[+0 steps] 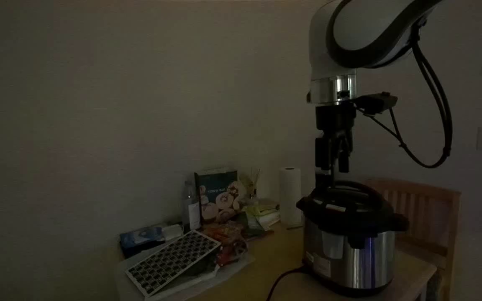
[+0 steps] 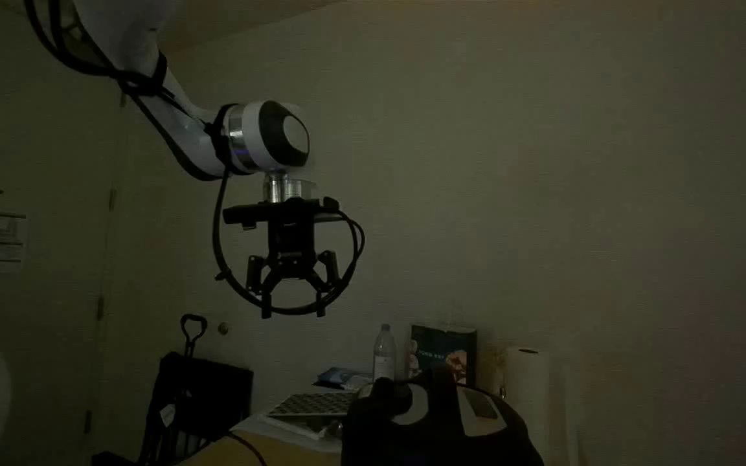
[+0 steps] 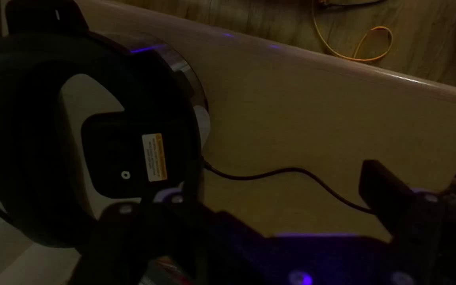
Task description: Put the cable on the cooker then remove it.
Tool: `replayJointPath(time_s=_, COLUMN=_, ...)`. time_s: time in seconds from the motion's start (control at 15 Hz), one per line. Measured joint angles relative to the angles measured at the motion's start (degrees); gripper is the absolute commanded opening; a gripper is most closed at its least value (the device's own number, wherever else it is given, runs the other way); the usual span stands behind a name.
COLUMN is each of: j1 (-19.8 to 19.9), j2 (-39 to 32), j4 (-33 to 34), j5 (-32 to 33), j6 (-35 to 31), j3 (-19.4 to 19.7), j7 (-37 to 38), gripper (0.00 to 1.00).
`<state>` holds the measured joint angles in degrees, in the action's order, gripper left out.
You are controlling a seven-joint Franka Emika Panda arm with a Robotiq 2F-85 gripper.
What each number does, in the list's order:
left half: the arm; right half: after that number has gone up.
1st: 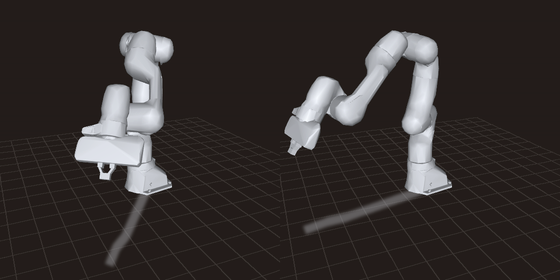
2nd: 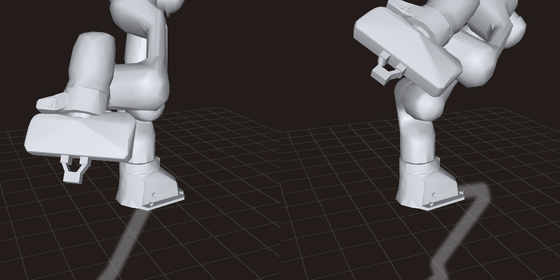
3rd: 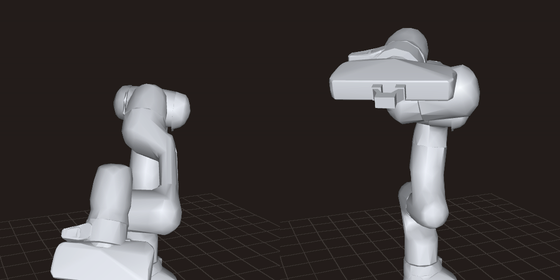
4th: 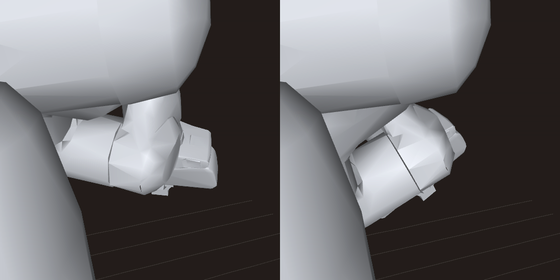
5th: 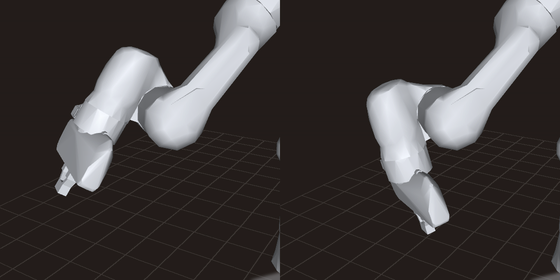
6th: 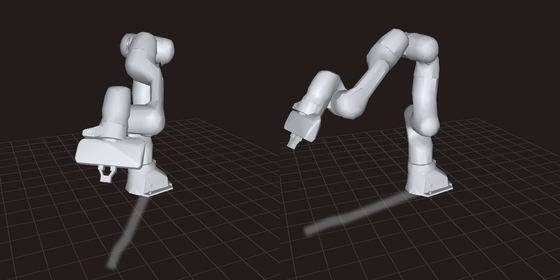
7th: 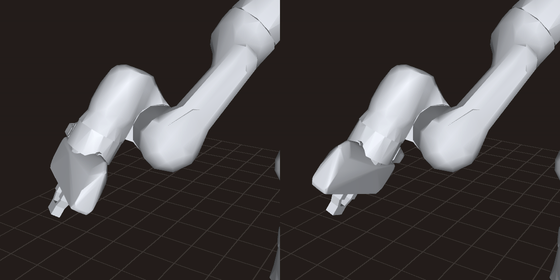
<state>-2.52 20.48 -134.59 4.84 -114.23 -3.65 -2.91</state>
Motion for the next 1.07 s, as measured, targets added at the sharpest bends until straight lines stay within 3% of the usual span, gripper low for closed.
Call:
replayJointPath(time_s=0.67, j1=-0.1, j2=-0.7, j4=0.6, j5=0.6, j6=0.7, j3=-0.2, j7=0.0, gripper=1.00)
replayJointPath(time_s=1.07, j1=-3.5, j2=-11.0, j4=11.4, j5=8.0, j6=6.1, j3=-4.2, j7=-2.1, gripper=1.00)
